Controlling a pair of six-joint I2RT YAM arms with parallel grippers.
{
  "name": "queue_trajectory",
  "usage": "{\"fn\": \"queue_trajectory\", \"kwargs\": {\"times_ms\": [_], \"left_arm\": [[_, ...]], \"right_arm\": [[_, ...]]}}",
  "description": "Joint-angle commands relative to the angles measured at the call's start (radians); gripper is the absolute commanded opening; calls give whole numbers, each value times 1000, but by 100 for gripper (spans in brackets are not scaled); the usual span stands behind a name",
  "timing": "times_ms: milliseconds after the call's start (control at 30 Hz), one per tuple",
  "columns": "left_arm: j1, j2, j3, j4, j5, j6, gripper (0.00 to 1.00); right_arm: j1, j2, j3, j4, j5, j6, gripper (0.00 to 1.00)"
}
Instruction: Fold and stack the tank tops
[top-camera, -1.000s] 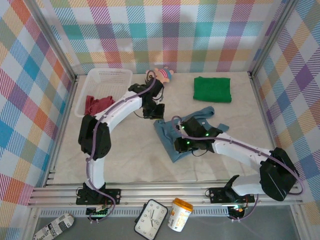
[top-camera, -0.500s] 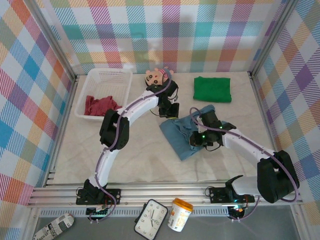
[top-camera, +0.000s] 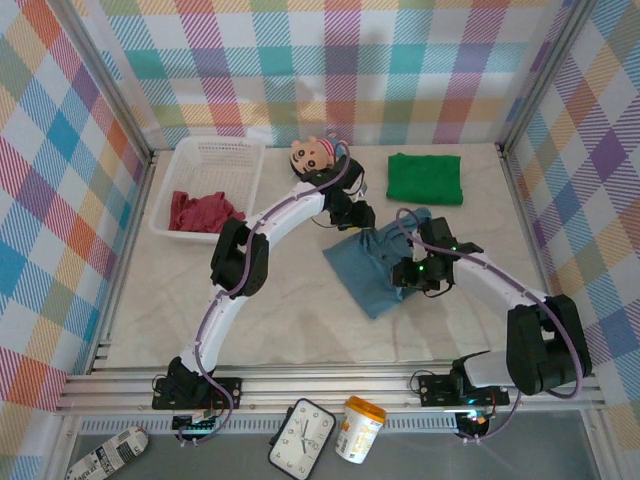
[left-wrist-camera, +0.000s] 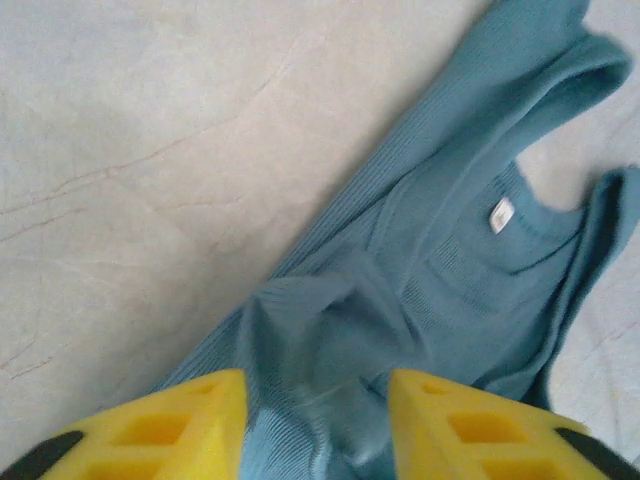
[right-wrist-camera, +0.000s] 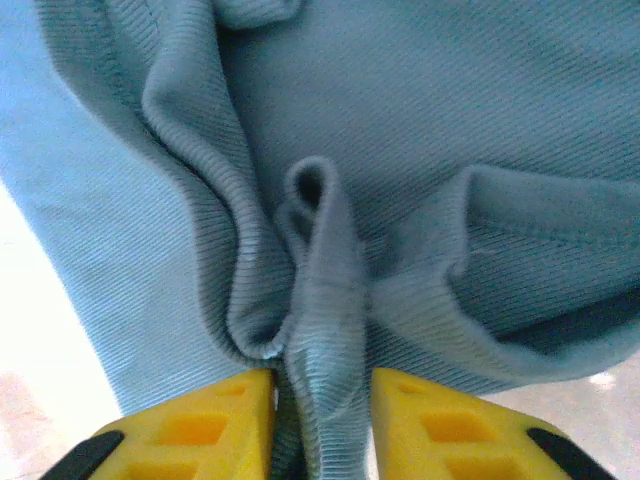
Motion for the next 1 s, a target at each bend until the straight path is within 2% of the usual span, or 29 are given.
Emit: {"fn": "queue_trajectory", "kwargs": {"times_ms": [0, 133, 267, 367, 433, 533, 700, 867, 967], "left_arm": [[-11, -25, 48, 45, -14, 25, 48], [-12, -66, 62, 37, -68, 62, 53], [-6, -71, 102, -127, -147, 129, 54], [-2, -102, 43, -225, -214, 170, 54], [1, -134, -49, -238, -219, 183, 54], [2, -200, -211, -207, -211, 195, 54], [16, -240, -369, -165, -202, 212, 54], [32, -212, -410, -137, -160, 213, 53], [35, -189, -411, -121, -137, 206, 52]], "right_arm": [[-35, 21, 5, -33, 57, 30, 36], [-94, -12, 3, -44, 122, 83, 42], [-106, -66, 50, -84, 199, 75, 47], [-101, -91, 66, -76, 114, 55, 48], [-75, -123, 45, -45, 52, 59, 49], [14, -180, 10, -4, 1, 68, 50], [256, -243, -80, 123, 39, 97, 58], [446, -144, -83, 159, 145, 110, 60], [498, -66, -87, 175, 214, 106, 61]]}}
